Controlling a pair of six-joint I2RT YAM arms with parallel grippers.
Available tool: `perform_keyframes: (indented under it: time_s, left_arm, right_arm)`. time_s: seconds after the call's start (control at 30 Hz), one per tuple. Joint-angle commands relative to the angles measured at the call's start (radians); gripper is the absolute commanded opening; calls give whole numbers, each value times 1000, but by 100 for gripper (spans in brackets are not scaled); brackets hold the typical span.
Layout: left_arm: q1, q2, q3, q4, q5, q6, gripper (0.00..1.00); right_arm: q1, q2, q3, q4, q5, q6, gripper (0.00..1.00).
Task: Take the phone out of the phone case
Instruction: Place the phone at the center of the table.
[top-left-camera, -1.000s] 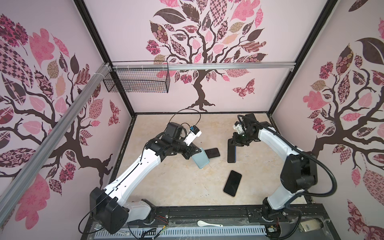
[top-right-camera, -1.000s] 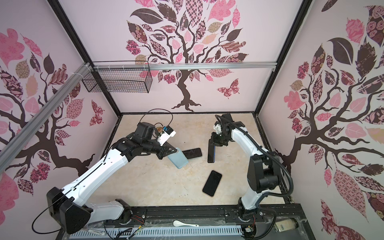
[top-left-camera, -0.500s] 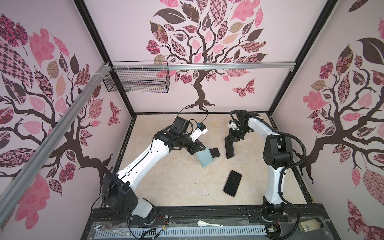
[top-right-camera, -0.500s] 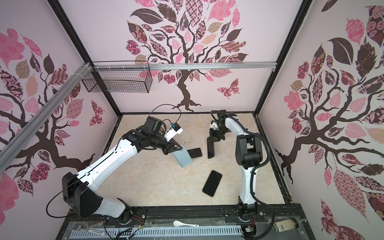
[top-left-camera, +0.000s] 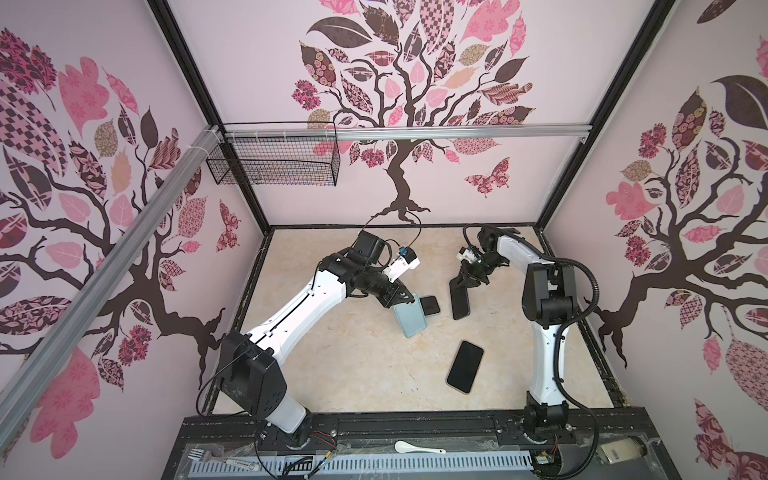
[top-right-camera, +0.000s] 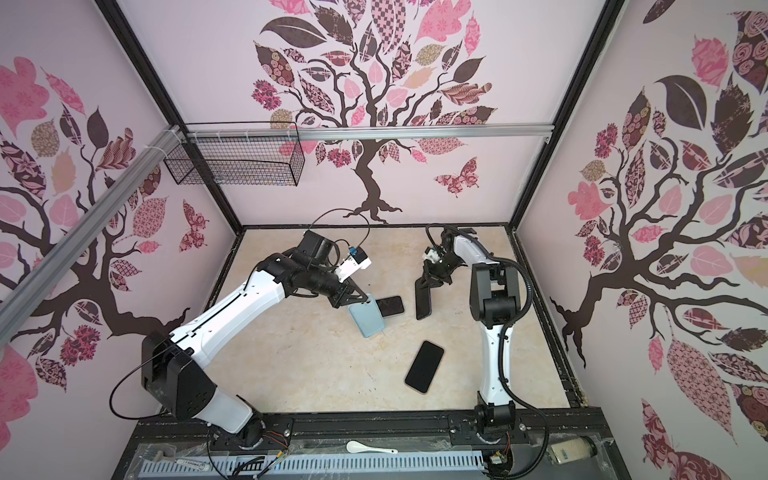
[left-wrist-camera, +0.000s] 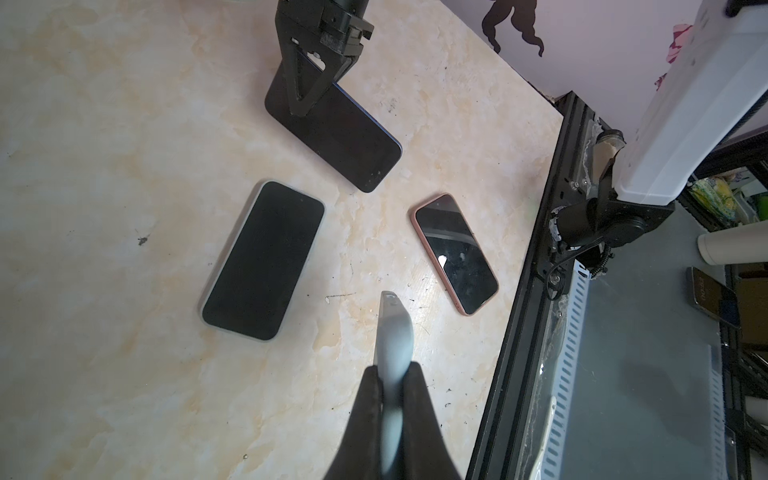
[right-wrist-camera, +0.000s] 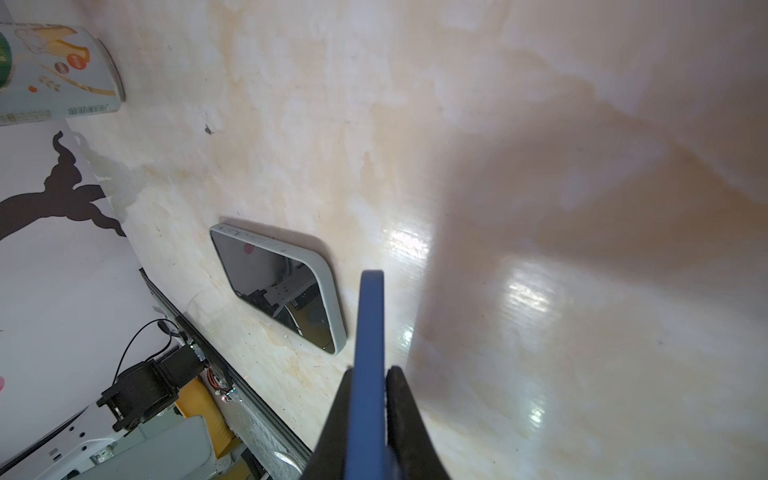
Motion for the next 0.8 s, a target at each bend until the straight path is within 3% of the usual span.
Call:
perform_keyframes:
  time_s: [0.0, 0.43, 0.77]
  left_arm:
    - [-8, 2, 53, -19, 25, 26, 0]
    - [-25, 22, 82, -93, 24, 66, 0]
    - [-26, 19, 95, -126, 9, 76, 0]
  right_arm:
    - [-4, 34, -1, -25, -57, -6, 6]
    - [-5, 43, -78, 22, -76, -4, 9]
    - [-12, 65, -87, 22, -71, -17, 20]
